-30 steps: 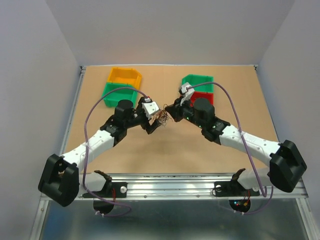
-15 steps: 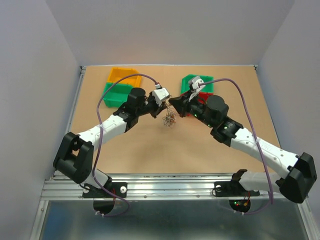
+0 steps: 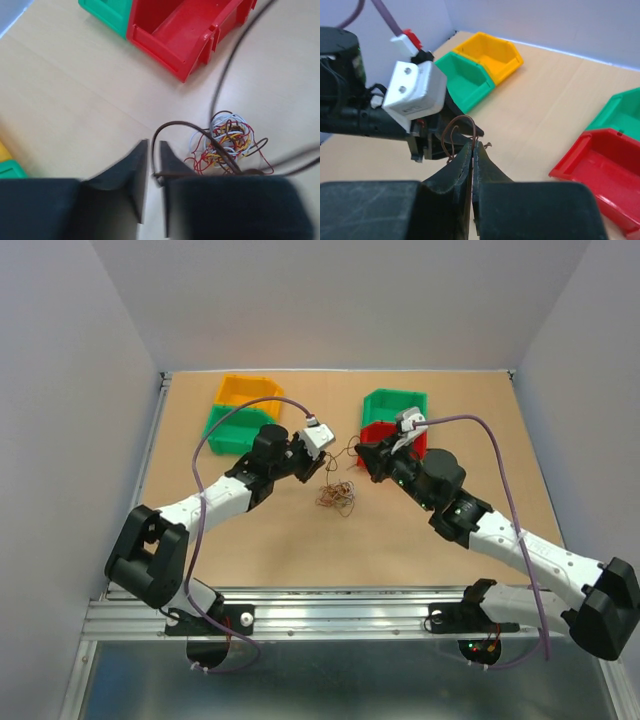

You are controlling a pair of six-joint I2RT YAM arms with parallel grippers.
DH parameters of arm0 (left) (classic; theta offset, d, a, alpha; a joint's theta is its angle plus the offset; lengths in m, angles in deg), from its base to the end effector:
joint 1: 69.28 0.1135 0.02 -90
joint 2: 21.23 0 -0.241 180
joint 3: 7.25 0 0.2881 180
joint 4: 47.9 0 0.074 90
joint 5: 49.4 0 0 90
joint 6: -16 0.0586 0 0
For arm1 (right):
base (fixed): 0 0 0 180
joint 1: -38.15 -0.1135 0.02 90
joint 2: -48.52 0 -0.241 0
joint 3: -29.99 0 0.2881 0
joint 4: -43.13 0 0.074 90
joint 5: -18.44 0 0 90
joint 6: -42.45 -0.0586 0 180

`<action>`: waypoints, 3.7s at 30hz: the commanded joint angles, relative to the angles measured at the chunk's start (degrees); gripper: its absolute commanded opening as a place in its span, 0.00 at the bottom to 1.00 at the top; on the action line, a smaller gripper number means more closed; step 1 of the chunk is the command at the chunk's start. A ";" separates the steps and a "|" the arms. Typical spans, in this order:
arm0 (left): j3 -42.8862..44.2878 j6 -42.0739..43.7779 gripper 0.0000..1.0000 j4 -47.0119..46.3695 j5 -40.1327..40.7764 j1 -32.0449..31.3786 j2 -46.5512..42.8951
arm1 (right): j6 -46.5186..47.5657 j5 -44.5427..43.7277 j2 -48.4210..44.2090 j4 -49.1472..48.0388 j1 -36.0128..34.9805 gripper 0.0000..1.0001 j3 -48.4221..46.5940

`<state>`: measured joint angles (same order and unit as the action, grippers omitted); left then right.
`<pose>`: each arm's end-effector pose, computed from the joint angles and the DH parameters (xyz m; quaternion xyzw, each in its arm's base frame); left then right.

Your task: Untangle the cables

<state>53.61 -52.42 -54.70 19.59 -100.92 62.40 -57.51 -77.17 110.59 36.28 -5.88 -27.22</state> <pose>0.3147 -0.2186 0.2061 0.4498 0.6528 -0.1969 0.5769 0.2387 0.2228 0.3066 -0.1696 0.6738 0.2958 0.6556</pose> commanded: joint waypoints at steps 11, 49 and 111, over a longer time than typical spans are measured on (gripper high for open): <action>-4.81 6.01 0.58 0.63 -16.68 0.17 -10.78 | 0.11 -3.79 -3.18 0.24 -0.53 0.07 2.91; 20.93 -8.57 0.00 18.74 -4.56 -4.13 -11.65 | 5.03 -1.17 6.13 -11.01 -0.27 0.22 2.04; 36.05 3.20 0.00 32.45 1.59 32.60 18.04 | 1.52 7.63 19.94 -24.72 7.91 0.80 3.88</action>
<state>84.41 -50.34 -25.00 20.51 -69.66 77.64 -55.54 -69.87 130.50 14.53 1.73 -23.49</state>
